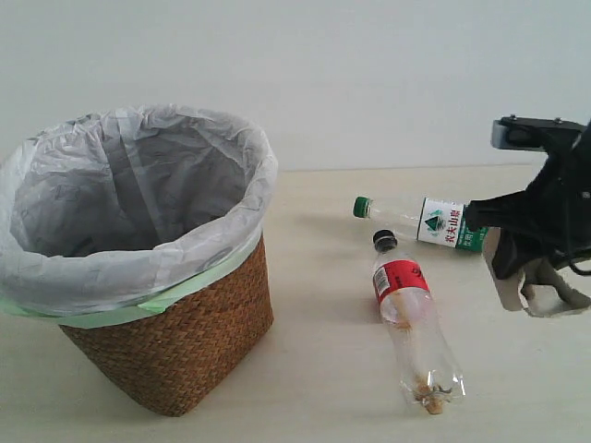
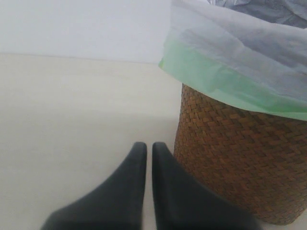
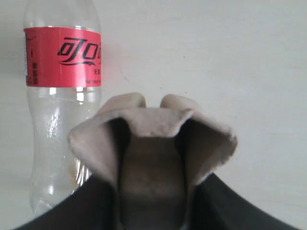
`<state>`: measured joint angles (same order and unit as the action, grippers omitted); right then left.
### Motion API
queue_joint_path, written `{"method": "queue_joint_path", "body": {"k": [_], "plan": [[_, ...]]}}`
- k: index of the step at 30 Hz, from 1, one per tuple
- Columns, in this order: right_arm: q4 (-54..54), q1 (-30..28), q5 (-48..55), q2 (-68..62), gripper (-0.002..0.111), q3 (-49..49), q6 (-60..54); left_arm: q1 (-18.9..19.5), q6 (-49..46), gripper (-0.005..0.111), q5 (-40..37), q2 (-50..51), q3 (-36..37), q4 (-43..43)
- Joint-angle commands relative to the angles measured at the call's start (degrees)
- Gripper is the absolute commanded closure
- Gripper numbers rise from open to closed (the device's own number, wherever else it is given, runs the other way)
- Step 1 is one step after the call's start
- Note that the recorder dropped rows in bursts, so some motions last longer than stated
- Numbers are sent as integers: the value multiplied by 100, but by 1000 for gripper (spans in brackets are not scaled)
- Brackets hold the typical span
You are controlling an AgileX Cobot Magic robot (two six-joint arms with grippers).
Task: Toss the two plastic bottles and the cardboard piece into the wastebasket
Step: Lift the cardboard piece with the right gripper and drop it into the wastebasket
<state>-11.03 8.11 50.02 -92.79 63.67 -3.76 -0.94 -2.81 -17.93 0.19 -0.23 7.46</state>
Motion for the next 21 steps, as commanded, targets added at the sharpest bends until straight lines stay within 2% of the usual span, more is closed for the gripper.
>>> {"method": "queue_joint_path", "body": {"k": [1,6,12,15,18,21], "plan": [[-424,-11,-1293,897,108,-1243,-54,4,29,103,18,-19,23,-17],[-646,-11,-1906,1527,108,-2034,-261,4,29,103,18,-19,23,-17],[-509,-11,-1713,1747,108,-2103,-279,4,29,103,18,-19,23,-17],[238,-21,-1682,1747,108,-2087,103,4,29,103,18,-19,23,-17],[1583,-21,-1534,1747,108,-1998,1333,4,29,103,18,-19,23,-17],[3393,-21,-1032,1747,108,-1907,2799,4,29,103,18,-19,23,-17]]}}
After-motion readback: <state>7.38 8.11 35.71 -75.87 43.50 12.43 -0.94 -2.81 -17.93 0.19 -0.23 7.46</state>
